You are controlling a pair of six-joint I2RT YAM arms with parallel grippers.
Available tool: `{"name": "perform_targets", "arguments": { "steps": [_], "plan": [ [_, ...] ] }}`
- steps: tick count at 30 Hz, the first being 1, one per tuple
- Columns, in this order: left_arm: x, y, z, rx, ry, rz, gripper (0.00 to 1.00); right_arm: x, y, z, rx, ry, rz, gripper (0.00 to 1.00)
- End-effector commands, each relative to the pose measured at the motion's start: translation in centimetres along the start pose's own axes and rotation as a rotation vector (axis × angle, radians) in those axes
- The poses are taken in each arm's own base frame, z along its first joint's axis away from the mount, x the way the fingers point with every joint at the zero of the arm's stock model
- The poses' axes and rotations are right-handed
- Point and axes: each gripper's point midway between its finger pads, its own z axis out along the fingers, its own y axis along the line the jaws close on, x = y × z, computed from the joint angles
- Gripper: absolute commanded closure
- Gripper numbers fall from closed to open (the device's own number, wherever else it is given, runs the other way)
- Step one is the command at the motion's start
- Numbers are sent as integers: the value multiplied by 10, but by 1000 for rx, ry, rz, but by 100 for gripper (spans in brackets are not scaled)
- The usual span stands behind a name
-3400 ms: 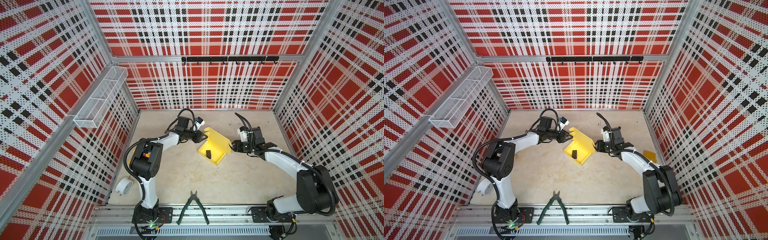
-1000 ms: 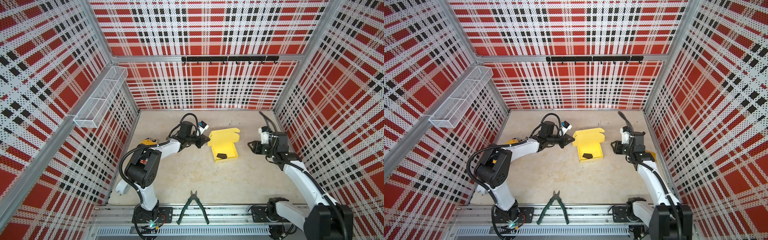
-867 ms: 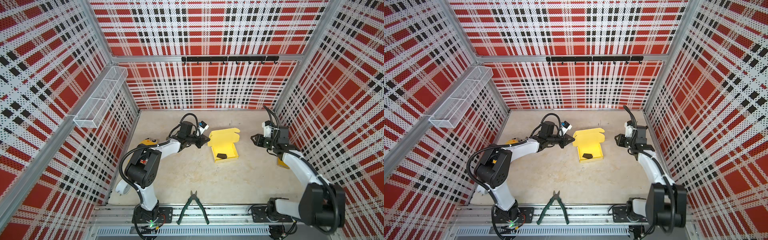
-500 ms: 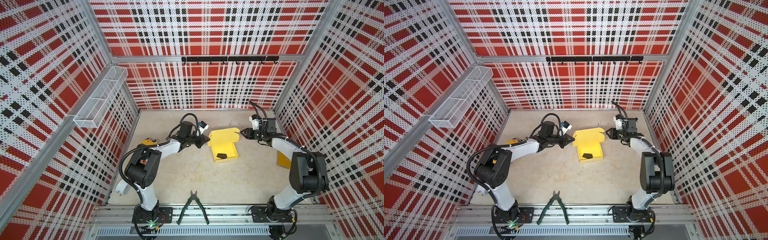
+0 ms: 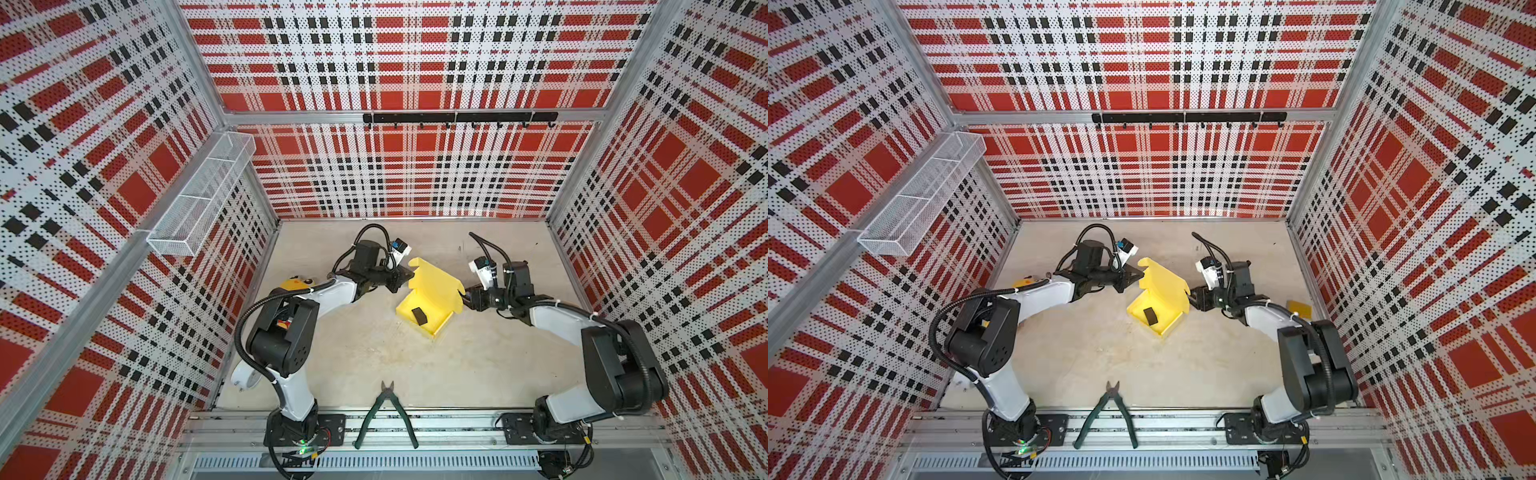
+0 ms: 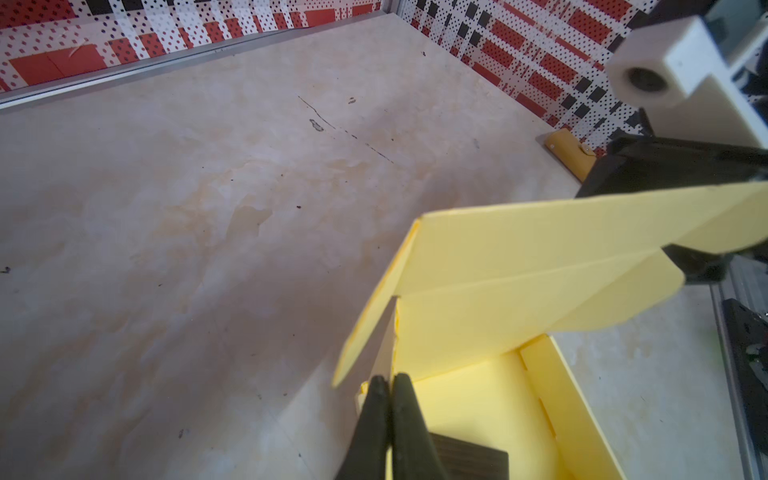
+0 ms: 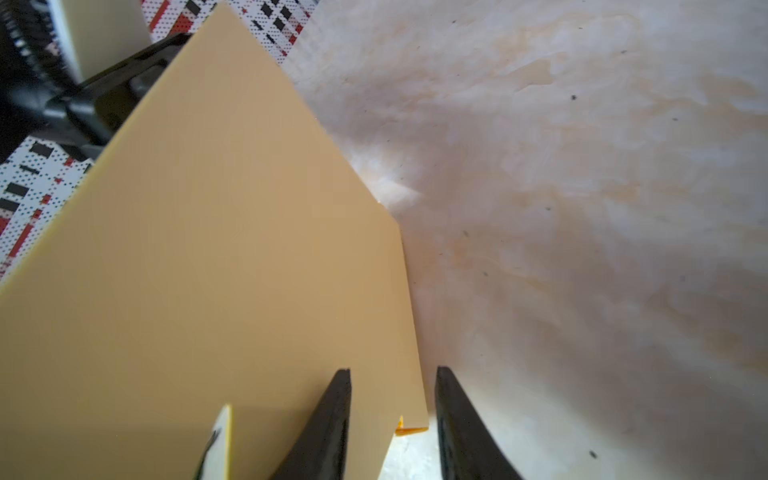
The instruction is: Fold the paper box
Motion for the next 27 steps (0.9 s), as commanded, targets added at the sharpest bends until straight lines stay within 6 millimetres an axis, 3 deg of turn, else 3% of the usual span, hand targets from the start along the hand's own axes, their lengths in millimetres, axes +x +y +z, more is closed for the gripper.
{"name": "perform_targets", "arguments": {
  "steps": [1,8,27],
  "plan": [
    [-27,-5,-10,-6,-56,38,93,-1,26,-2,-66,-46,-98,62],
    [-23,-4,-9,-7,-48,40,93,6,37,-7,-55,-100,-161,58],
    [-5,-14,-17,-1,-25,38,93,5,87,20,-135,-232,-478,49]
  ]
}}
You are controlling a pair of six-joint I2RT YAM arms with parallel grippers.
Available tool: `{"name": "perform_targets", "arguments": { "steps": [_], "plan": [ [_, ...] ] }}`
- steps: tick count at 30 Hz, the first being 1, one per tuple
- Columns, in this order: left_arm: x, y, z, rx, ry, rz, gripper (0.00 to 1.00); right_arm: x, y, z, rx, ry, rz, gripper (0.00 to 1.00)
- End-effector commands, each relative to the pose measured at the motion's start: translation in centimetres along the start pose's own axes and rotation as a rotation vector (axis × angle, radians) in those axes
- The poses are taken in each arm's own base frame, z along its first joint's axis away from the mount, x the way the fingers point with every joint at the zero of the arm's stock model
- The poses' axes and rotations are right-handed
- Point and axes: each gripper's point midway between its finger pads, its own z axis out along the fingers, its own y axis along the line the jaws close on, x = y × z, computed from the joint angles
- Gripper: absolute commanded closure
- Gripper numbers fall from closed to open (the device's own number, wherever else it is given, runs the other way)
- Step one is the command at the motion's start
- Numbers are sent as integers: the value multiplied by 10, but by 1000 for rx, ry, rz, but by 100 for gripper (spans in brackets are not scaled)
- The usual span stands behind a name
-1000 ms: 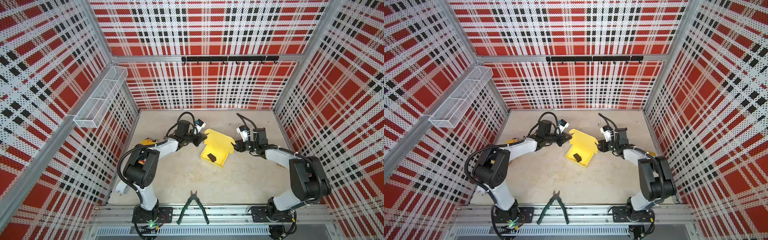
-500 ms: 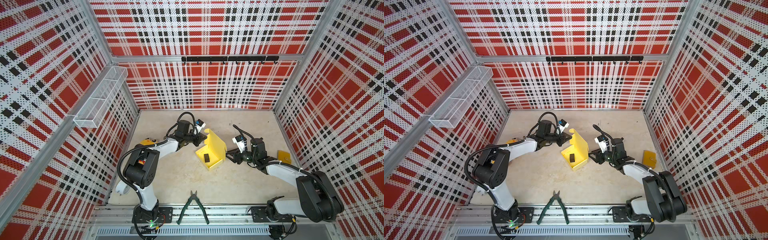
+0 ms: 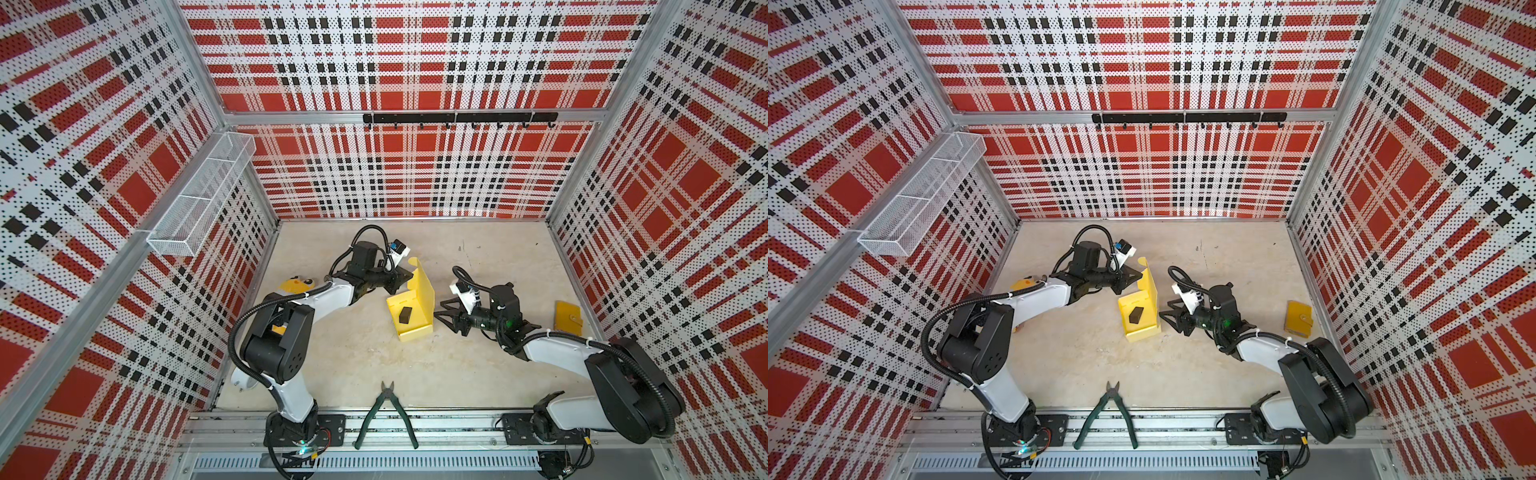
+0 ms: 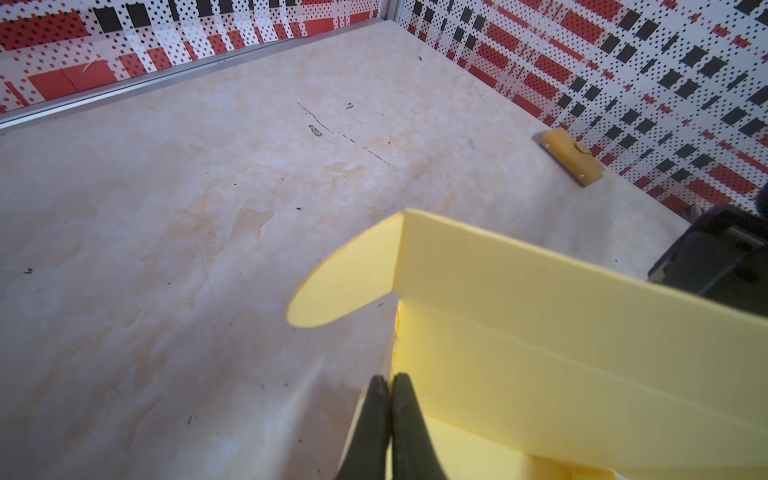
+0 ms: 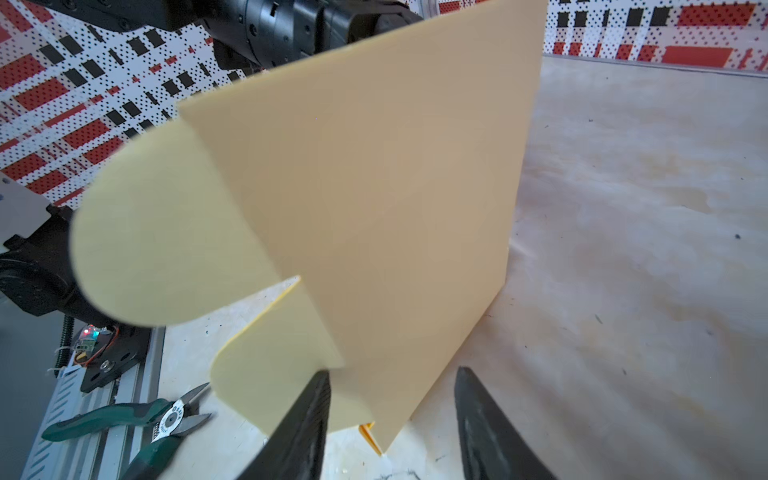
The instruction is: Fold the paper box
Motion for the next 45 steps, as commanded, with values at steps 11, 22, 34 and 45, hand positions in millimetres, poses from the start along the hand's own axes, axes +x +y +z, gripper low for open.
{"name": "perform_targets", "arguments": {
  "steps": [11,22,34,45],
  "plan": [
    [-4,-6,-6,0,-11,8,93,-13,29,4,-142,-82,-142,45],
    [-4,-8,-5,1,-11,11,93,-6,31,17,-151,-49,-128,43],
    [18,-10,-11,8,3,-98,91,-16,6,14,50,-63,-224,64],
    [38,-23,-7,85,-67,-153,90,-6,3,7,174,64,-372,64]
  ]
}}
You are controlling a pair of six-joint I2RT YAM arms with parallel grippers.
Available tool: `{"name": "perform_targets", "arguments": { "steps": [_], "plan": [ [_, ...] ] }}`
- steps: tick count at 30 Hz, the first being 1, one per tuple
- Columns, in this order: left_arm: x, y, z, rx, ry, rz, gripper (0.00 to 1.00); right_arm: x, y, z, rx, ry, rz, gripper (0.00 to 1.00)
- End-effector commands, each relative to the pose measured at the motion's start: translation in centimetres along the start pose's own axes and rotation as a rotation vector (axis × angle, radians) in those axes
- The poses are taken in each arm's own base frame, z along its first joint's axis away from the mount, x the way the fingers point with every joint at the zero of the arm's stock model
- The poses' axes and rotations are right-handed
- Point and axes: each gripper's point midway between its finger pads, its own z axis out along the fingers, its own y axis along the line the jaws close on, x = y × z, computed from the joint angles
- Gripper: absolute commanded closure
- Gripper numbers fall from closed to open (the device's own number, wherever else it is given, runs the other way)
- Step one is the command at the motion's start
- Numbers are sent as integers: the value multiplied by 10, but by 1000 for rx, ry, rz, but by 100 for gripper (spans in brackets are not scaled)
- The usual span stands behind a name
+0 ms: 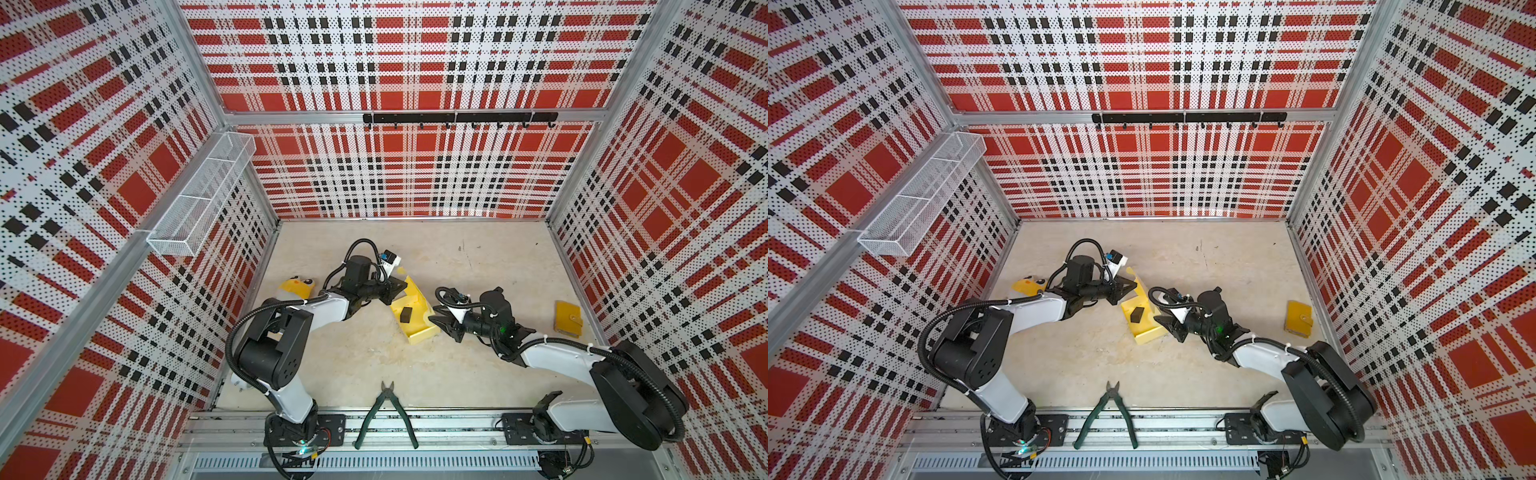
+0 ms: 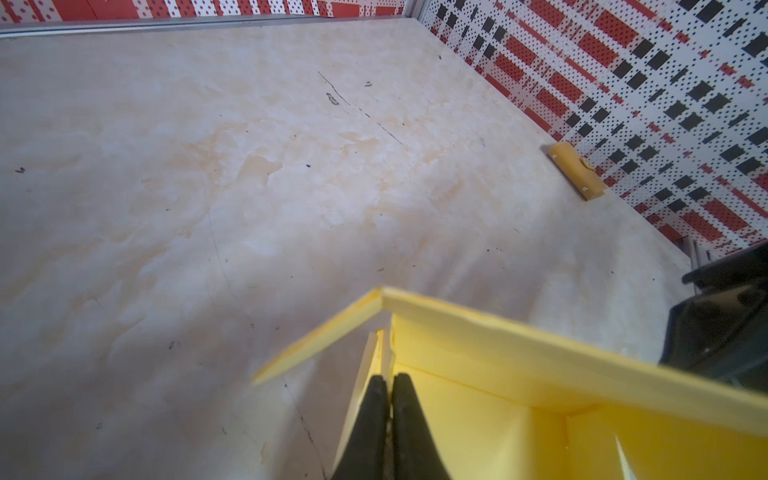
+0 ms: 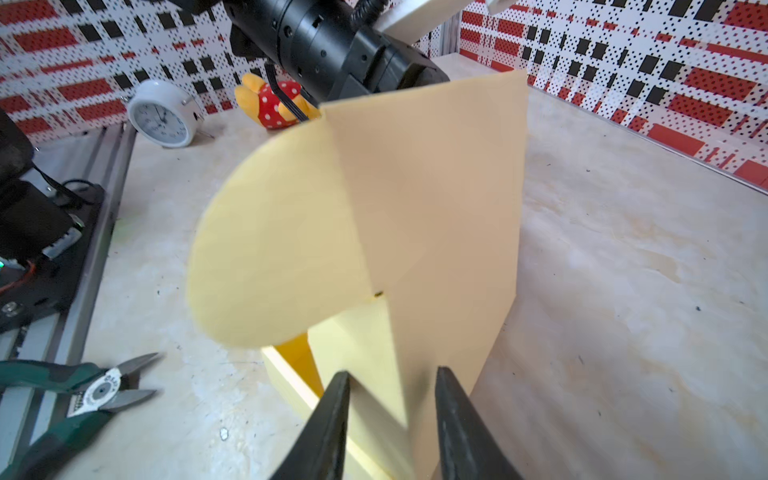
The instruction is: Fold the paper box
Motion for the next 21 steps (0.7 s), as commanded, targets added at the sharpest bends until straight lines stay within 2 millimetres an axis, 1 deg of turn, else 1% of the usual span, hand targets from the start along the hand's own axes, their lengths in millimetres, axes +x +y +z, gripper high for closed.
{"name": "perform_targets", "arguments": {
  "steps": [1,4,9,13,18,21],
  "plan": [
    [8,-24,2,114,-12,-21,90,-10,-14,0,102,17,-115,64],
    [11,-28,2,128,-19,-3,90,-7,-13,1,116,32,-135,64],
    [15,-27,2,135,-21,9,90,2,-11,4,140,59,-167,65],
    [22,-22,2,129,-13,12,89,6,-9,8,147,78,-200,67],
    [31,-11,-3,96,-4,-19,90,9,-2,14,128,101,-219,70],
    [37,-9,-3,93,7,-30,90,9,-3,16,138,99,-228,72]
  ]
}}
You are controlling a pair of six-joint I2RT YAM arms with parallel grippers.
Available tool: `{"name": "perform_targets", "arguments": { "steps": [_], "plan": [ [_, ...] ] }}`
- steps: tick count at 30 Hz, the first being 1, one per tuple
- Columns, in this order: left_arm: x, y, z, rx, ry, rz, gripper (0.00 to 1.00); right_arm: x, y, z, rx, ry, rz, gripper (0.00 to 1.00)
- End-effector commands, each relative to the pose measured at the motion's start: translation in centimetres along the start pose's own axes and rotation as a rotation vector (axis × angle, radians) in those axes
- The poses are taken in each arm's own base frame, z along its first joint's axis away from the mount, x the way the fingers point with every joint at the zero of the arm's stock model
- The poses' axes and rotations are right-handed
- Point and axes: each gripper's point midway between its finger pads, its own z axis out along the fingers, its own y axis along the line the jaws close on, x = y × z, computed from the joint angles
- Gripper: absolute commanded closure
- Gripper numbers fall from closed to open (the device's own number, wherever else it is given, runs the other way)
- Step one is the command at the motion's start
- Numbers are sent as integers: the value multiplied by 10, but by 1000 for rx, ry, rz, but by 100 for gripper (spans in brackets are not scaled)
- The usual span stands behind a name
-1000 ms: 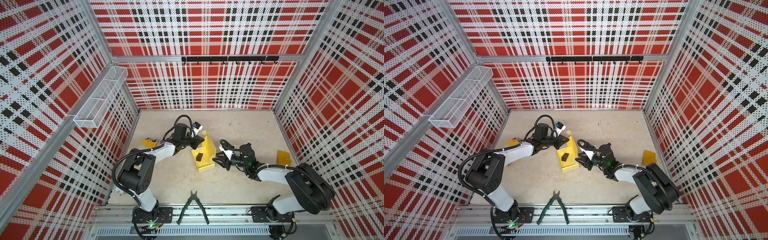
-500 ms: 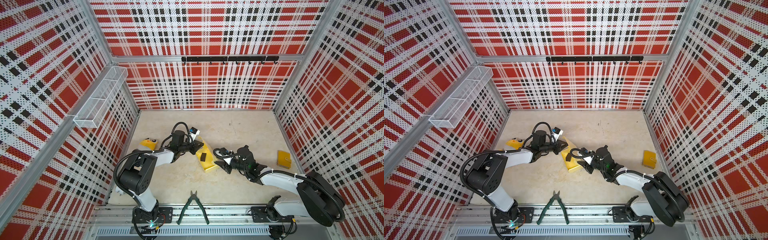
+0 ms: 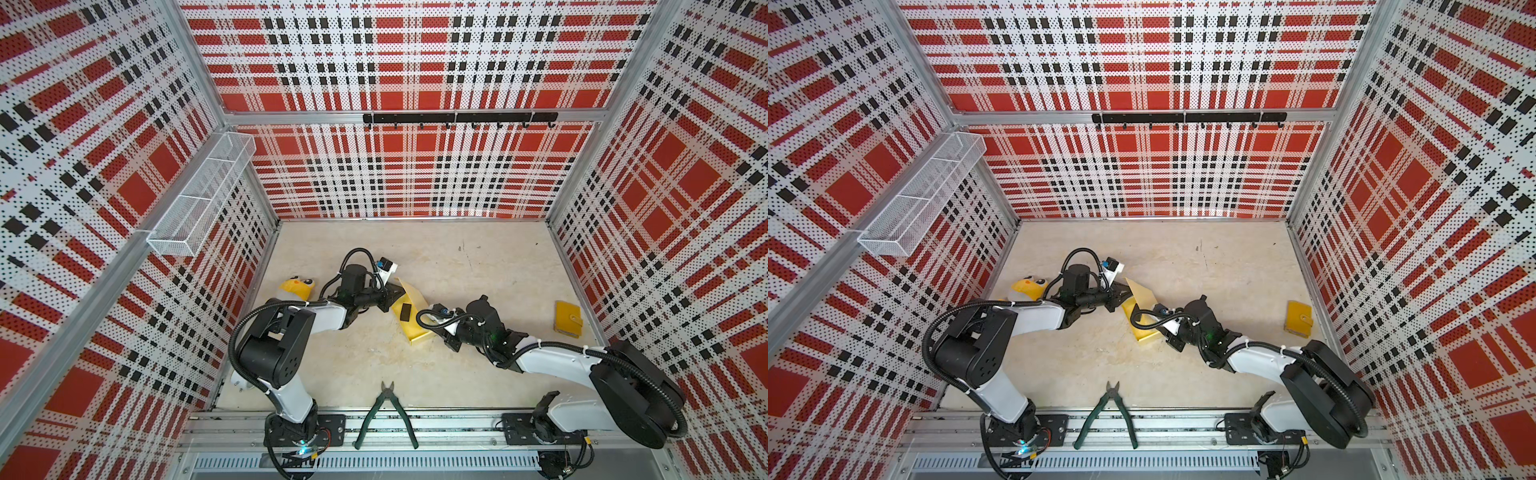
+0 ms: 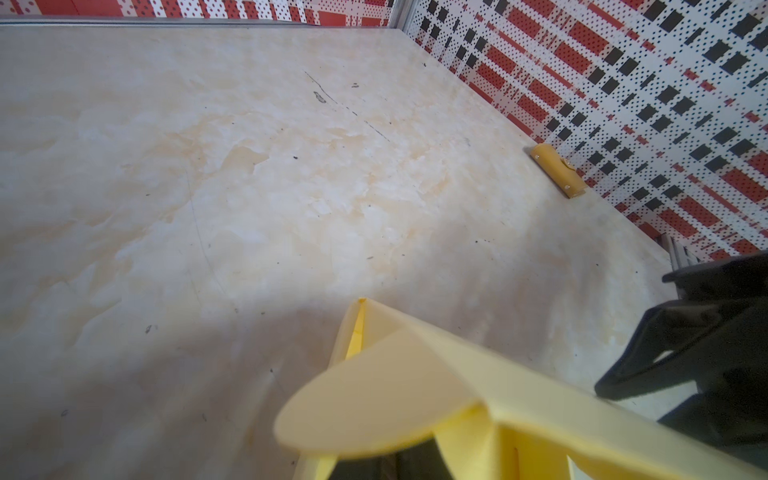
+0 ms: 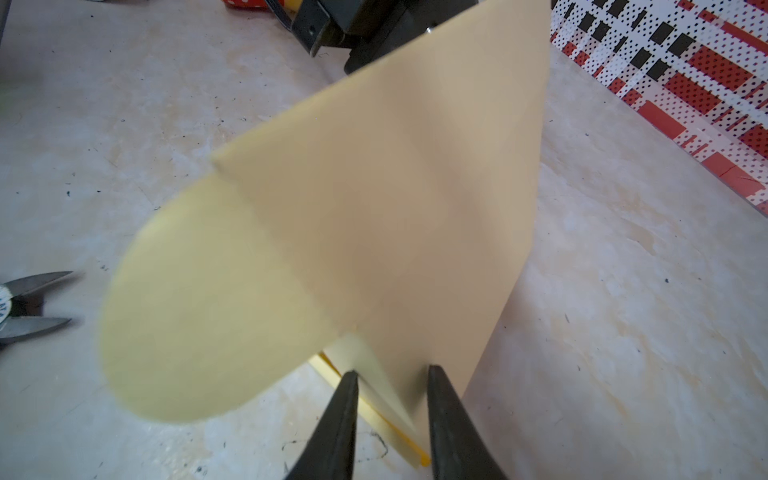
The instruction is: Fold the paper box
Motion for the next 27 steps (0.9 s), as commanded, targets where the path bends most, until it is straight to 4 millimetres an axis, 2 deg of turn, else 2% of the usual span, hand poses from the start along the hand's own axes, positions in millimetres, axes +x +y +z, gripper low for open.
{"name": "perform_targets", "arguments": {
  "steps": [1,9,17,22,27],
  "plan": [
    [20,-9,1,58,45,-34,90,-23,-16,3,75,-56,-52,72],
    [30,-5,0,46,61,-48,90,-17,-1,9,26,-9,-85,72],
    [42,15,-5,-6,74,-75,90,-10,11,7,-19,19,-72,69],
    [45,16,-3,-17,82,-71,90,-16,11,-7,-13,14,-57,60],
    [47,16,-2,-25,87,-66,90,-32,15,-33,-27,-23,-20,56]
  ]
}}
